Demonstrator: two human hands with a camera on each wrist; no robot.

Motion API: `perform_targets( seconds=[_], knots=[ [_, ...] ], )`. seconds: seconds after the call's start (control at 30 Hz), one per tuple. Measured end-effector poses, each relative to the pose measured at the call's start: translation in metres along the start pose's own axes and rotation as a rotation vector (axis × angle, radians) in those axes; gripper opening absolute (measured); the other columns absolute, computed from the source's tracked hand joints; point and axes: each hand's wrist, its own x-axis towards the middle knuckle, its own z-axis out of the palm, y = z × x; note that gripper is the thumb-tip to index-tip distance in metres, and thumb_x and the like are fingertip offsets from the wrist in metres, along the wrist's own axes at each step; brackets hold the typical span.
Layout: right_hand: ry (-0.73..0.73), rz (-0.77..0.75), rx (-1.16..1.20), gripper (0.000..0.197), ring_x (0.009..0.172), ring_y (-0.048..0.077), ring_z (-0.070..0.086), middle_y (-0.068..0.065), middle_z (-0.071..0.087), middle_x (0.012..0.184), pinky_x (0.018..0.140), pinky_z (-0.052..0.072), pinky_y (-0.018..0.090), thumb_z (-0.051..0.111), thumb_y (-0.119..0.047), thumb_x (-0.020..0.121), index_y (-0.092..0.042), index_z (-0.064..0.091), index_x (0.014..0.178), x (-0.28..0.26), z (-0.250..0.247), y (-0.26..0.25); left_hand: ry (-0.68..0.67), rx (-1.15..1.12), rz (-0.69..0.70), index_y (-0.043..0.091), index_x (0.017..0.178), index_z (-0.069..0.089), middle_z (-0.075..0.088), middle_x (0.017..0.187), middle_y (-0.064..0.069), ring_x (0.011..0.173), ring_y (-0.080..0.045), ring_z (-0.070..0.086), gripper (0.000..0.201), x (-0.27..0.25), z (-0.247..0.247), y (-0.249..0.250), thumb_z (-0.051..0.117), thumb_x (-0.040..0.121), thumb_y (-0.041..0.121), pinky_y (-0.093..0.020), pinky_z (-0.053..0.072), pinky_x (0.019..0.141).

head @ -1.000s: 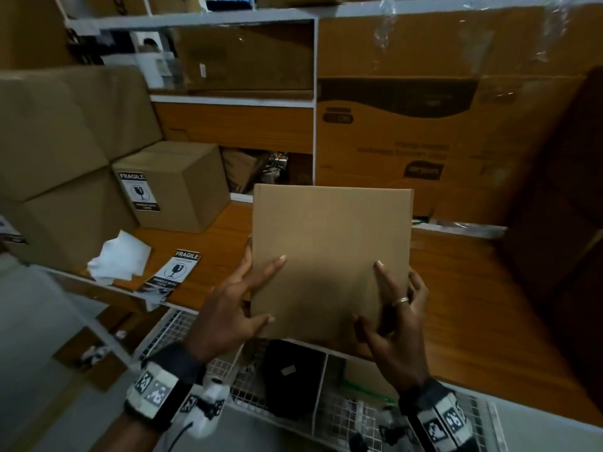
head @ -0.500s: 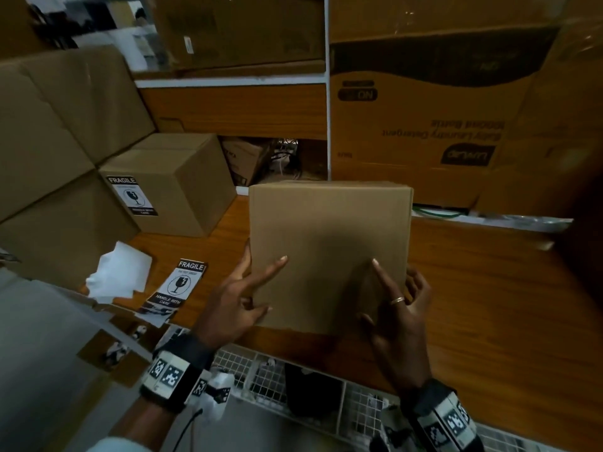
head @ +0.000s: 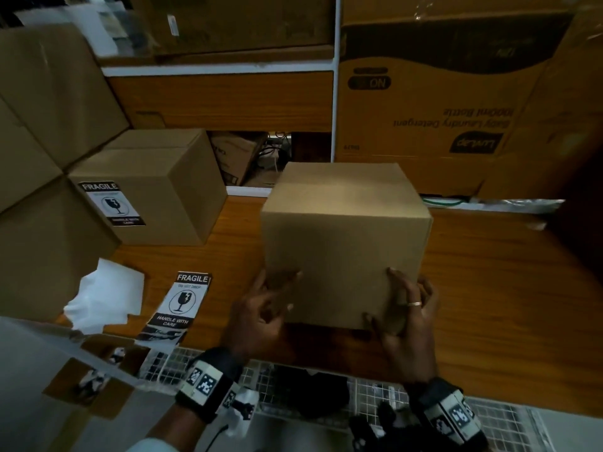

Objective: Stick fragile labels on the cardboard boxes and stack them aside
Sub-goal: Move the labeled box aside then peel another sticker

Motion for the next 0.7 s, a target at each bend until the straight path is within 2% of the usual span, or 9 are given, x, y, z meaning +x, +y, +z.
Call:
perform_targets(
  seconds=[0.1,0.17,0.23,0.3,0.37,0.43,0.57,0.63,0.7],
  knots=[
    [0.089,0.051,-0.013,0.100,0.138,0.022,0.031,0.002,0.021,0.155,0.115,0.036,0.040,0.092,0.002,0.065,-0.053,0.042,0.133,-0.009,0.018,-0.009,-0.108,-0.011,-0.063,0.035,0.134,0.064,0.026,0.163,0.015,0.140,-0.001,0.043,0.048,-0.005,0.001,-0.030,0.067,0.088,0.048,-0.028,0.052,0.105],
    [0.136,0.076,-0.008,0.094,0.138,0.021,0.034,0.004,0.025,0.153,0.112,0.040,0.035,0.093,0.001,0.064,-0.043,0.044,0.131,-0.014,0.029,-0.012,-0.116,-0.022,-0.070,0.032,0.138,0.062,0.026,0.164,0.008,0.143,-0.006,0.040,0.055,-0.006,0.001,-0.043,0.068,0.087,0.052,-0.029,0.050,0.107],
    [0.173,0.102,-0.018,0.091,0.138,0.024,0.037,0.005,0.028,0.151,0.109,0.042,0.032,0.093,-0.001,0.064,-0.041,0.043,0.129,-0.018,0.041,-0.013,-0.177,-0.120,-0.067,0.047,0.139,0.057,0.021,0.165,0.006,0.139,-0.002,0.042,0.055,-0.005,-0.003,-0.045,0.075,0.088,0.036,-0.018,0.050,0.102],
    [0.211,0.122,-0.048,0.094,0.135,0.028,0.041,0.005,0.030,0.149,0.106,0.046,0.033,0.093,-0.001,0.064,-0.049,0.040,0.125,-0.020,0.051,-0.010,-0.248,-0.236,-0.061,0.062,0.136,0.050,0.018,0.165,0.010,0.140,-0.008,0.042,0.066,-0.004,-0.007,-0.046,0.076,0.088,0.025,-0.021,0.052,0.102],
    [0.228,0.161,-0.068,0.098,0.133,0.032,0.045,0.003,0.029,0.149,0.107,0.050,0.042,0.092,0.001,0.064,-0.055,0.037,0.123,-0.022,0.057,-0.006,-0.301,-0.274,-0.063,0.065,0.136,0.046,0.013,0.165,0.015,0.146,-0.010,0.033,0.071,-0.003,-0.010,-0.047,0.075,0.088,0.023,-0.028,0.051,0.107],
    [0.251,0.199,-0.082,0.092,0.134,0.034,0.045,0.002,0.028,0.150,0.108,0.049,0.053,0.091,0.001,0.065,-0.046,0.041,0.126,-0.025,0.062,-0.007,-0.338,-0.293,-0.041,0.065,0.138,0.044,0.010,0.165,0.018,0.147,-0.008,0.029,0.072,-0.001,-0.015,-0.048,0.074,0.089,0.022,-0.028,0.048,0.109],
    [0.307,0.263,-0.155,0.082,0.141,0.025,0.033,0.002,0.025,0.156,0.114,0.042,0.056,0.091,-0.005,0.068,-0.024,0.044,0.133,-0.034,0.079,-0.015,-0.337,-0.291,0.007,0.065,0.137,0.046,0.016,0.165,0.014,0.144,-0.007,0.034,0.068,0.005,-0.020,-0.061,0.071,0.089,0.024,-0.026,0.049,0.108],
    [0.329,0.301,-0.167,0.079,0.144,0.025,0.029,0.000,0.021,0.159,0.115,0.039,0.057,0.089,-0.010,0.072,-0.025,0.044,0.135,-0.043,0.091,-0.018,-0.314,-0.313,-0.013,0.059,0.136,0.052,0.024,0.164,0.010,0.142,-0.009,0.039,0.061,0.004,-0.020,-0.072,0.068,0.088,0.025,-0.028,0.049,0.108],
    [0.316,0.348,-0.173,0.078,0.144,0.024,0.028,-0.007,0.019,0.157,0.114,0.040,0.059,0.088,-0.013,0.075,-0.027,0.043,0.137,-0.052,0.105,-0.023,-0.301,-0.370,-0.051,0.051,0.134,0.055,0.035,0.157,0.015,0.137,-0.007,0.048,0.054,-0.001,-0.021,-0.084,0.065,0.091,0.020,-0.026,0.051,0.106]
  ],
)
